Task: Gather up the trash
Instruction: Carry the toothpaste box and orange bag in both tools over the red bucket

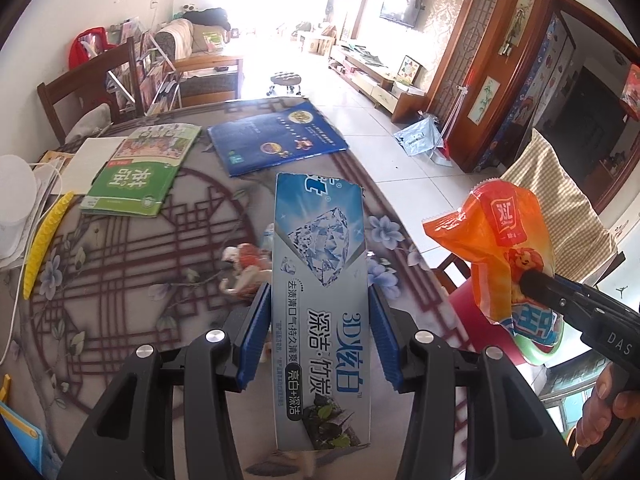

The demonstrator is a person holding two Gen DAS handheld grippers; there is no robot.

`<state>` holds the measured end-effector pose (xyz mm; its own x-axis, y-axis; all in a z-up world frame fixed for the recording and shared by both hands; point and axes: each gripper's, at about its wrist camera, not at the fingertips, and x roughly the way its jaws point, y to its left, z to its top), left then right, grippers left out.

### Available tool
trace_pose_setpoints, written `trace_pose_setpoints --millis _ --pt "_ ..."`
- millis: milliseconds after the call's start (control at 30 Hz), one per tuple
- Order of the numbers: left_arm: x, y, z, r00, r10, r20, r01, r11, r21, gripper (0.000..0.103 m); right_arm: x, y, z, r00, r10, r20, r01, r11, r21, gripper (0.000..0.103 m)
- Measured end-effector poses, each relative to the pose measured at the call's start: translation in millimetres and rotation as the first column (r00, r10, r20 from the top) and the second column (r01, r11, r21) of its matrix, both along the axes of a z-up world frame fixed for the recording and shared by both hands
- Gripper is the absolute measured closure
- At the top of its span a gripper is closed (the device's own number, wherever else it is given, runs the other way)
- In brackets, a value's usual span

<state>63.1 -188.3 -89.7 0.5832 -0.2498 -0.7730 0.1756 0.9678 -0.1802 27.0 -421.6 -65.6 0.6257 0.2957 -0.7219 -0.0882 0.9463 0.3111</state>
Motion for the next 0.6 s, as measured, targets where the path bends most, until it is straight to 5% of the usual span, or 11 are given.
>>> trace_pose_setpoints --millis 600 --pt "-3 -78 4 0.999 -0.044 -0.031 0.046 0.997 0.055 0.057 6 -91 -6 0.998 -0.068 0.007 0.067 0.996 0.059 0.071"
